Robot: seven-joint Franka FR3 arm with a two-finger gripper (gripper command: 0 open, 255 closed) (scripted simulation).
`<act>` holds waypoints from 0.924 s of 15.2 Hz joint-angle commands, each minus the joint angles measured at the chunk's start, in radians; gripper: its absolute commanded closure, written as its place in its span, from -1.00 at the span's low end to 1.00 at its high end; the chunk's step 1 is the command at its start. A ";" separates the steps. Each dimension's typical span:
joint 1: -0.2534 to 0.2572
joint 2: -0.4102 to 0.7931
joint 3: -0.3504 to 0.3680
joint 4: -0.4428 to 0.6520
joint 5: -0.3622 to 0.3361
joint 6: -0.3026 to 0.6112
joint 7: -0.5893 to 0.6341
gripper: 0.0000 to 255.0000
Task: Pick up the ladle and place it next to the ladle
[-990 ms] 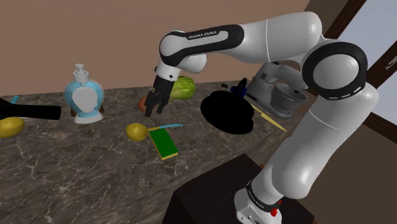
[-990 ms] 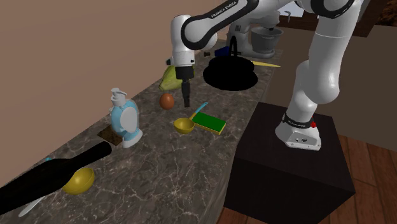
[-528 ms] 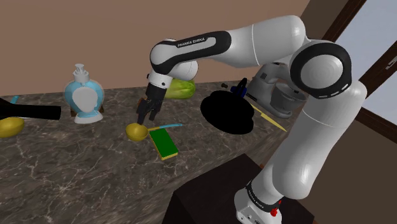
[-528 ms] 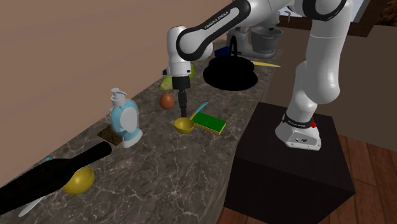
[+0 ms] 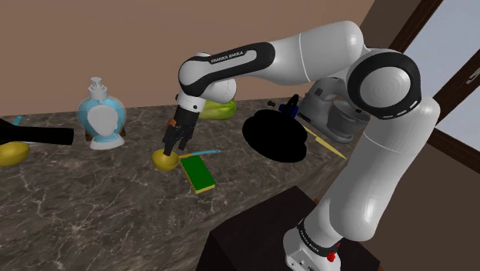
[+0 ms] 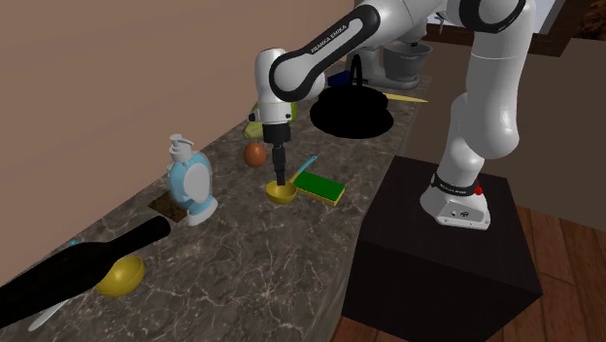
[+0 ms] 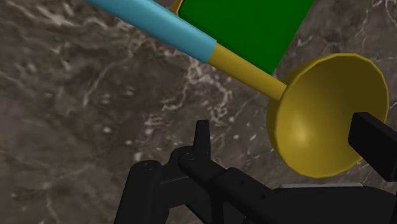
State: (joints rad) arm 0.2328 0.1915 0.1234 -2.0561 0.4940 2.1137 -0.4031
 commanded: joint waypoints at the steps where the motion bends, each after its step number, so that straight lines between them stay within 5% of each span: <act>1: 0.000 0.000 0.000 0.000 0.000 0.000 0.000 -1.00; 2: 0.000 0.000 0.000 0.000 0.000 0.000 0.000 -1.00; 3: 0.000 0.000 0.000 0.000 0.000 0.000 0.000 1.00; 14: -0.001 -0.014 -0.001 0.009 -0.005 -0.021 0.010 1.00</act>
State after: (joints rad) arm 0.2322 0.1832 0.1227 -2.0495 0.4909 2.1000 -0.3963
